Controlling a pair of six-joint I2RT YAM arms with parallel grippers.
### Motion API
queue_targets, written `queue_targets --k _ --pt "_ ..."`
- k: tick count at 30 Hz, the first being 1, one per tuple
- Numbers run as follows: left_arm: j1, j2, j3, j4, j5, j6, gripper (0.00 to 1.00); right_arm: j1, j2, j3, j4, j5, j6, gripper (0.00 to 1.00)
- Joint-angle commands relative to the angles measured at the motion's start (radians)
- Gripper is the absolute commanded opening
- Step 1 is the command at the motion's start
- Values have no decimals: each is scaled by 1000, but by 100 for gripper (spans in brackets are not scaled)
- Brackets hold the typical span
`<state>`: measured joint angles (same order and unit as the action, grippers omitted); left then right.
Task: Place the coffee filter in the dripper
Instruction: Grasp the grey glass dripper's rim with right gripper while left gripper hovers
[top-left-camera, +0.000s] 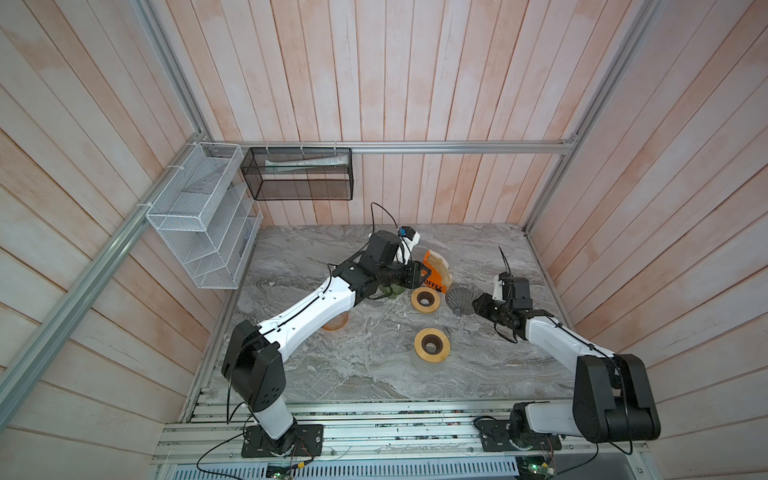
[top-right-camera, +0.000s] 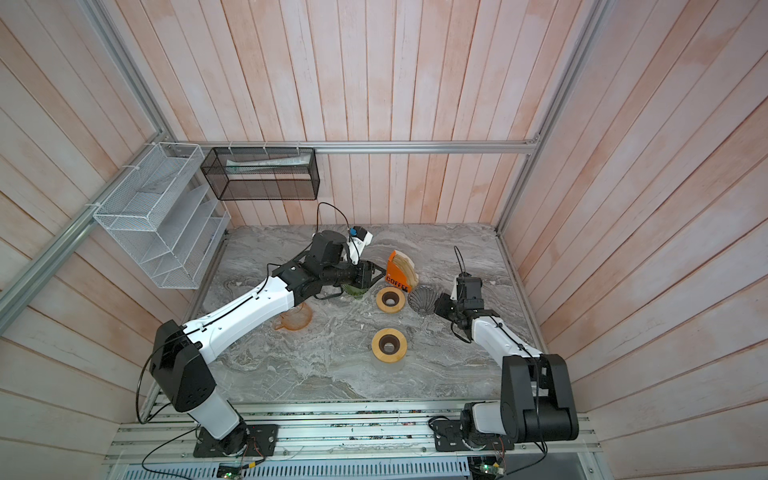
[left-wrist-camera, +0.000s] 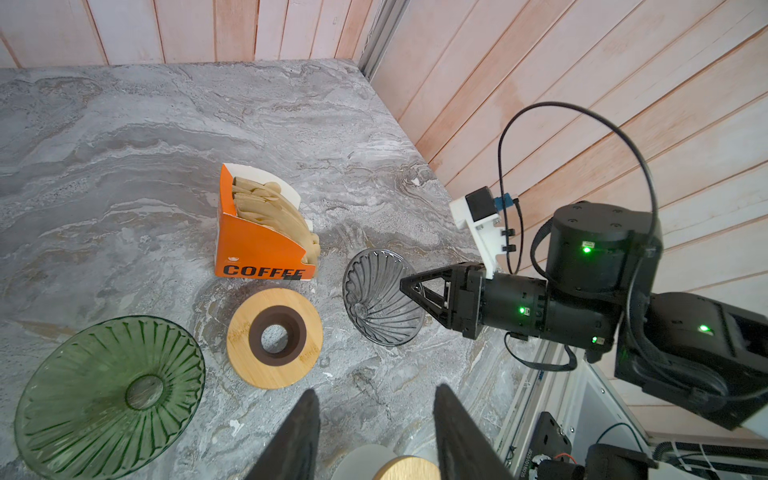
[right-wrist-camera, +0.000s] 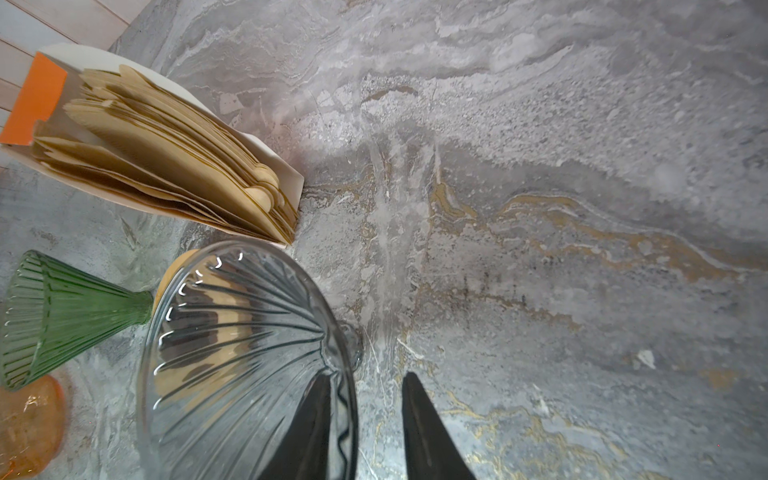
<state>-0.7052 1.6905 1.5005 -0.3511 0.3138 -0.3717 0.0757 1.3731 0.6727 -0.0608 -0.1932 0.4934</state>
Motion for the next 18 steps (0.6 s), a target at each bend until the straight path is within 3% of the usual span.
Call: queue_targets --k 1,8,15,18 --pt "6 4 -10 12 2 -9 48 -3 23 33 15 0 -5 28" --pt "7 2 -10 7 -8 -7 48 -3 37 47 17 6 -3 19" --pt "7 -8 -16 8 -14 -9 48 -2 20 57 5 -3 -4 0" --pt "7 -18 -26 10 -18 -9 48 -3 8 62 -7 -9 -4 0"
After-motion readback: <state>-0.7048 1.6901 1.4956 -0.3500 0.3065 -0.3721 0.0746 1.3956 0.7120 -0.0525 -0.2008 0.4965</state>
